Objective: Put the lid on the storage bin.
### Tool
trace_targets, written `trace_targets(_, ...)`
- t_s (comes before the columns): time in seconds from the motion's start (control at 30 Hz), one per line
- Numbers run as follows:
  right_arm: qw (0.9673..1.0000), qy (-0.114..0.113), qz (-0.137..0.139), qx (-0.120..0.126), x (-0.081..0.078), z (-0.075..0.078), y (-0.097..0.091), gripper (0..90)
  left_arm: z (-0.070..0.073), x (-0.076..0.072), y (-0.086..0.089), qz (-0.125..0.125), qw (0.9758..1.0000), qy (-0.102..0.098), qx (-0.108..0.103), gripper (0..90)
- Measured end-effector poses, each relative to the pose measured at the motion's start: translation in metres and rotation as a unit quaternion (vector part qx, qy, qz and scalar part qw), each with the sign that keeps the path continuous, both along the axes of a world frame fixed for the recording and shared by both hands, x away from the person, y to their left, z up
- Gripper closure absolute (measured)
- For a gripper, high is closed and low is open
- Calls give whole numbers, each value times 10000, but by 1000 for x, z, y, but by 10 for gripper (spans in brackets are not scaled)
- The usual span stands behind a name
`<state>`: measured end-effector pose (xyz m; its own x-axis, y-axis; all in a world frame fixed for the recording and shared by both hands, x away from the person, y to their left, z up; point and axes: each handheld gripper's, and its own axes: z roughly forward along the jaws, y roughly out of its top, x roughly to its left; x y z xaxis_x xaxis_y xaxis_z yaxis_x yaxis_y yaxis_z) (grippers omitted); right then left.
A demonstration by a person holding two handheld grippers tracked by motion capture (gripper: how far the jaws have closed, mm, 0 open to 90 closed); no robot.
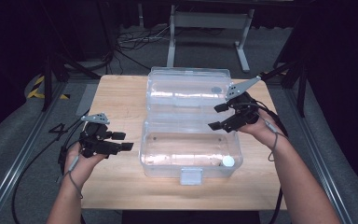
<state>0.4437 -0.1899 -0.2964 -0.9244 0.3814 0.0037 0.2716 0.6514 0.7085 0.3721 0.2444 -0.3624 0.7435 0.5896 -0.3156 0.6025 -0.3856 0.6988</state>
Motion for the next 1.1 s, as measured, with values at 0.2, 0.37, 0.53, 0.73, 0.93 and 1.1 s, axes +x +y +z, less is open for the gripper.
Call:
trace_targets(0.2, 9991, -113, -379, 150, 18, 3, 2, 266, 0, -4, 1, -39, 9999, 25, -97, 390)
trace_targets(0.37, 9986, -222, -357, 308, 24, 9, 6, 293, -1, -7, 1, -3, 10000, 28, -62, 401)
trace_targets(0.53, 9982, -371, -404, 263, 29, 11, 13, 311, -3, -7, -3, -105, 9998, 128, -87, 403)
trace_targets(0.73, 9981, -354, -483, 145, 35, 6, 18, 401, -3, -7, -6, -196, 9997, 157, -73, 428)
trace_targets(0.93, 9986, -180, -464, -161, 41, -3, 26, 517, -3, -8, -9, -183, 9998, 101, 34, 442)
trace_targets(1.1, 9981, -225, -528, -207, 43, -6, 27, 619, -2, -7, -10, -271, 9995, 126, -45, 445)
